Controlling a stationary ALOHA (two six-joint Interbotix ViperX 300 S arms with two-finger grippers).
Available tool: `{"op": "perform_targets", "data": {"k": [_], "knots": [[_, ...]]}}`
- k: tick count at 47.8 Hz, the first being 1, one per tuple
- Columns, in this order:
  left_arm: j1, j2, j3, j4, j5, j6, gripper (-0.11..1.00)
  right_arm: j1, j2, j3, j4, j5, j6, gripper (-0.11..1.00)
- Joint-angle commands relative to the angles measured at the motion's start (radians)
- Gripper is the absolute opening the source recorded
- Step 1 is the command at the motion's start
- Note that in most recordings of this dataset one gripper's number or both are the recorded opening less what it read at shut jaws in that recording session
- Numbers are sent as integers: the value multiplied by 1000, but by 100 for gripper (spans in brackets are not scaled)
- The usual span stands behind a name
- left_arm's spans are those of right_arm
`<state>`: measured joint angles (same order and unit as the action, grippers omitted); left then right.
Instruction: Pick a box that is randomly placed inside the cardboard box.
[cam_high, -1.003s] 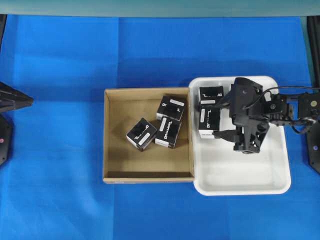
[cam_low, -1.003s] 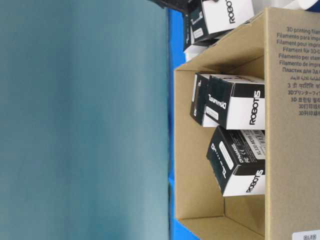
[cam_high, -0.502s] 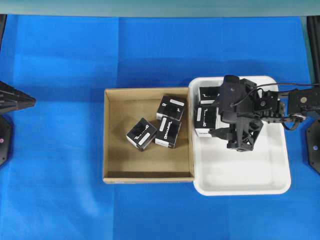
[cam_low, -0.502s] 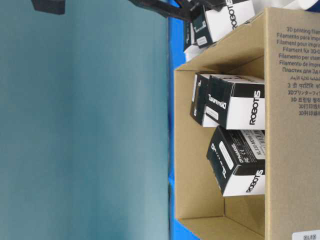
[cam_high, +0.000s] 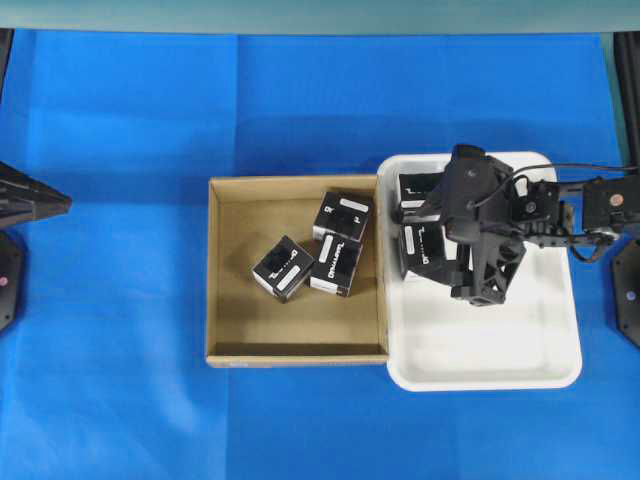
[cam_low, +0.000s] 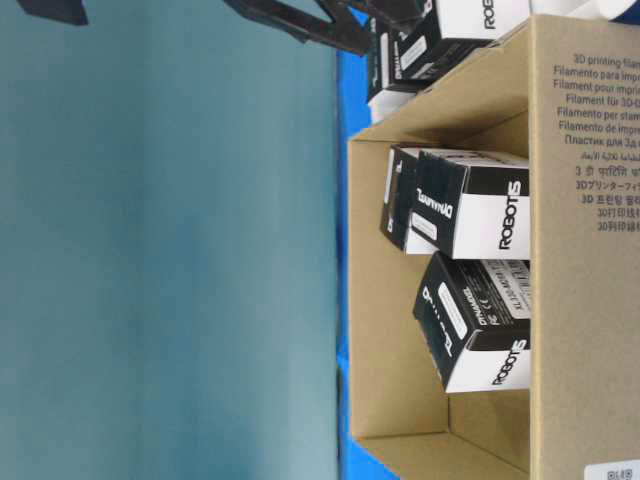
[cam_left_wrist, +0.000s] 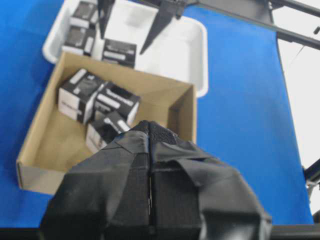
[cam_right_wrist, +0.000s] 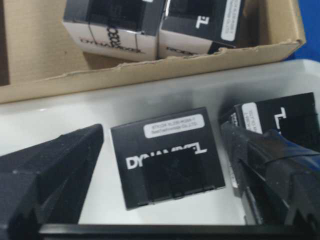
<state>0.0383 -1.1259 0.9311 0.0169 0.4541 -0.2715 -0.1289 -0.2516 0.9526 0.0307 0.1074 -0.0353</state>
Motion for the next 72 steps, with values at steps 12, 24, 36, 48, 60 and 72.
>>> {"op": "perform_targets", "data": {"k": [12, 24, 36, 48, 60, 72], "knots": [[3, 6, -12, 3, -8, 0, -7, -6, -120, -51, 3, -55, 48, 99], [2, 5, -14, 2, -8, 0, -7, 0, -258, -60, 3, -170, 66, 99], [-20, 6, -12, 3, -35, 12, -7, 29, -390, -54, 3, -187, 67, 99], [-20, 6, -5, 2, -40, 17, -7, 32, -508, -31, 3, -207, 66, 99], [-20, 8, -5, 3, -46, 20, -7, 51, -600, -18, 3, -202, 63, 99], [-26, 15, 0, 3, -103, 66, -7, 66, -607, -18, 2, -204, 64, 99]]}}
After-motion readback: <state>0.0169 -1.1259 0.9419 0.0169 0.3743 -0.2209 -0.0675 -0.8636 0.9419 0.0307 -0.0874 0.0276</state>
